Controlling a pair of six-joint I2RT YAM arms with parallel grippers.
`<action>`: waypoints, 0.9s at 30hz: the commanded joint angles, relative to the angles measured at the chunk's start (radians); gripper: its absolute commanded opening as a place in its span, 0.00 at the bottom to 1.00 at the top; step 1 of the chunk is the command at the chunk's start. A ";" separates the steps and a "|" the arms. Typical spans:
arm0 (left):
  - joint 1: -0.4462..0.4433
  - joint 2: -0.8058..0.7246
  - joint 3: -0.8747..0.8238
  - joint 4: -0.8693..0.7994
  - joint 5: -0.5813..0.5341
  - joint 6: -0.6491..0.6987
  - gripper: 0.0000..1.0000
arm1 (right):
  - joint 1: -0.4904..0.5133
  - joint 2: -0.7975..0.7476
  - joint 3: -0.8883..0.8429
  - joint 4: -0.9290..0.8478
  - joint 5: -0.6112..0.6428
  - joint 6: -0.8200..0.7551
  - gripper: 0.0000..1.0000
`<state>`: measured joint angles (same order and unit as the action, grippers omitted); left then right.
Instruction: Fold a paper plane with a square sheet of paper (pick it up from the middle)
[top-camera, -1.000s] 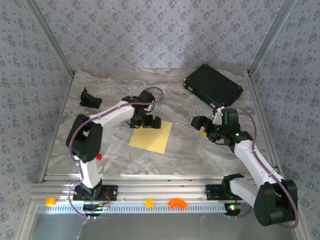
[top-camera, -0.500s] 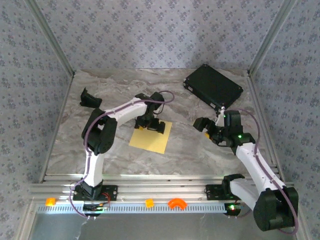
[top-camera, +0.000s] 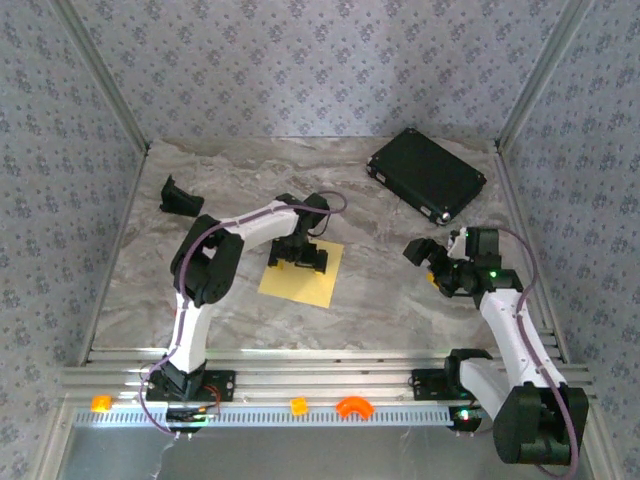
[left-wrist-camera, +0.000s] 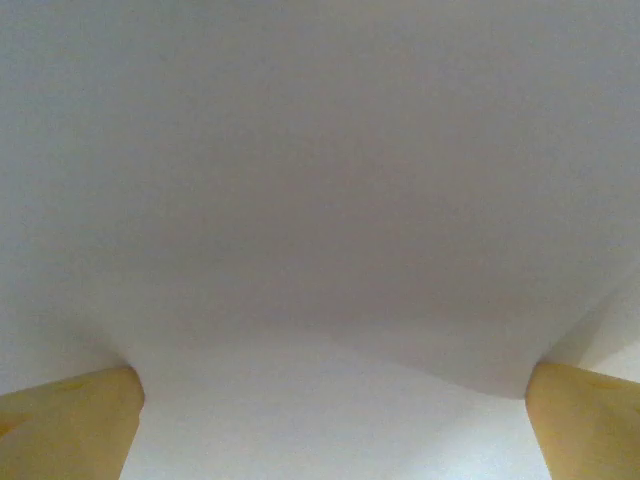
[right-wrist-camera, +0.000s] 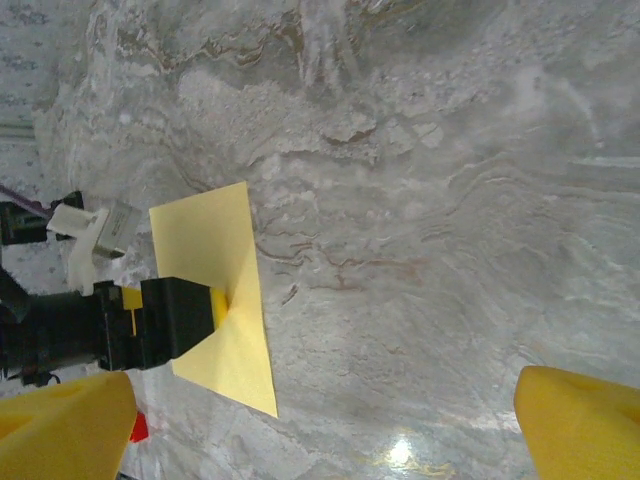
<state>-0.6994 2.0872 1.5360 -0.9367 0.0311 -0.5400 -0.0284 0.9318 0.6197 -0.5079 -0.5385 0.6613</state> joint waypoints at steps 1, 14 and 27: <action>-0.028 0.007 -0.047 -0.002 -0.001 -0.133 0.98 | -0.014 -0.010 0.036 -0.037 -0.019 -0.019 0.99; -0.062 -0.021 0.071 -0.068 -0.114 -0.156 1.00 | -0.020 0.019 0.029 0.046 -0.105 -0.011 0.99; -0.038 0.060 0.131 -0.100 -0.021 -0.067 1.00 | 0.016 0.039 0.031 0.064 -0.109 -0.005 0.99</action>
<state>-0.7498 2.1624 1.6779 -1.0058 -0.0154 -0.6308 -0.0235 0.9714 0.6273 -0.4519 -0.6292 0.6617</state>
